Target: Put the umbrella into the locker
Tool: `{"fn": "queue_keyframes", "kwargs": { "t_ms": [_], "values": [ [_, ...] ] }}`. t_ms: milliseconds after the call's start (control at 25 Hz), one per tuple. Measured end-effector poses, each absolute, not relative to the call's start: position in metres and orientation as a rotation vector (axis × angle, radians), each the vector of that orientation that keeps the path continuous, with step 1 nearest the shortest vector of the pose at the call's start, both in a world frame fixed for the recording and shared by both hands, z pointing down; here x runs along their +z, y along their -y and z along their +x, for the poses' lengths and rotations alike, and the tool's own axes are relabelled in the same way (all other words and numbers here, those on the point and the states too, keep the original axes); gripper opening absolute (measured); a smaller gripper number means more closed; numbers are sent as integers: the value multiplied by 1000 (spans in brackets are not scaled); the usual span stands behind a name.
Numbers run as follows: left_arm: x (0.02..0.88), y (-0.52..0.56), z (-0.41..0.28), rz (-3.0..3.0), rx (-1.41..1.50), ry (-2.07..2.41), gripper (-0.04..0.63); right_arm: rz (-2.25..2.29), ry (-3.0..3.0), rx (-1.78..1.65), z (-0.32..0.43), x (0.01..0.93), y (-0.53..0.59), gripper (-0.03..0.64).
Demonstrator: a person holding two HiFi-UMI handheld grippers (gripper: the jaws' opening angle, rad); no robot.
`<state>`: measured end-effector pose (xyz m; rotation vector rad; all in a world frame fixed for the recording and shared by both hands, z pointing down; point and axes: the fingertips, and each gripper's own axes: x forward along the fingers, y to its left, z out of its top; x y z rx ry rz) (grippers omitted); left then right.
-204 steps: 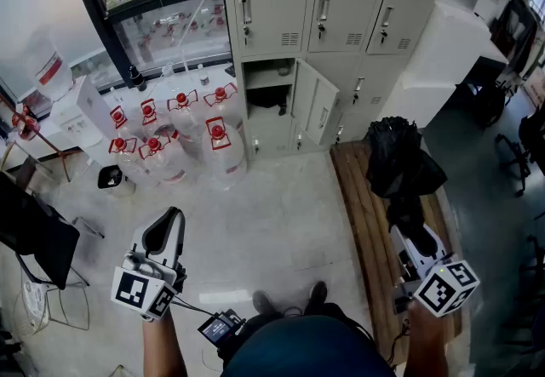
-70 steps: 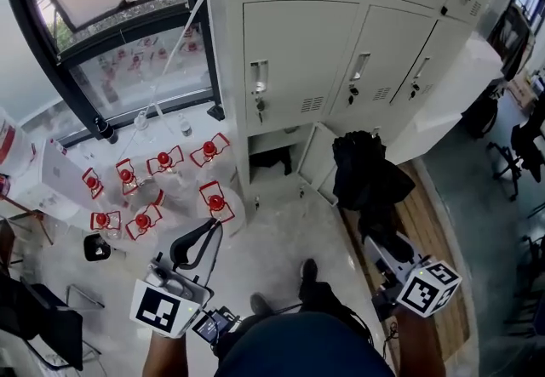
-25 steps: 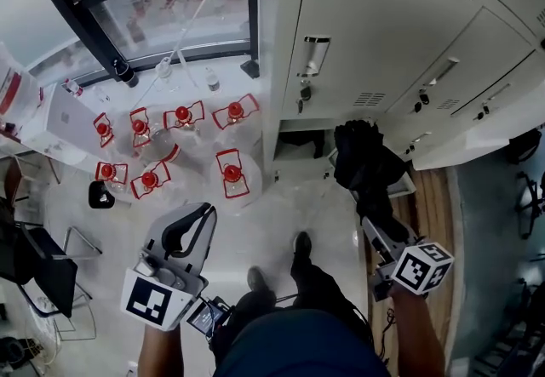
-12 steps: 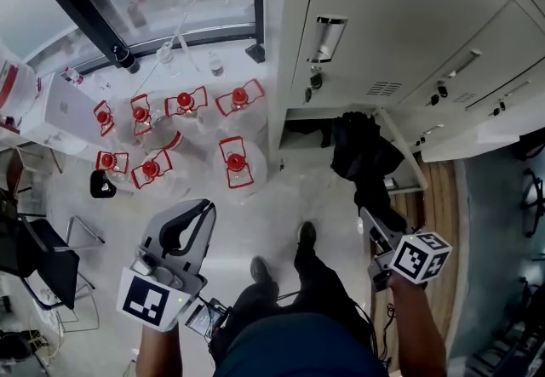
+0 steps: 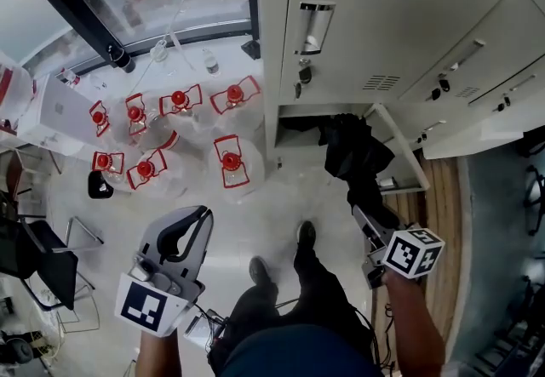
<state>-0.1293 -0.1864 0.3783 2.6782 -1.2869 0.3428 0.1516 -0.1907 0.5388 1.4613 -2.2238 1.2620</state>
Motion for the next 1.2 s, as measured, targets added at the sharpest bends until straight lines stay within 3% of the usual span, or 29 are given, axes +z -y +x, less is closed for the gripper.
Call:
{"fn": "queue_keyframes", "kwargs": {
  "t_ms": [1200],
  "values": [
    [459,216,-133,2558,395,1301,35,1436,2201,1283,133,648,293,204]
  ]
}}
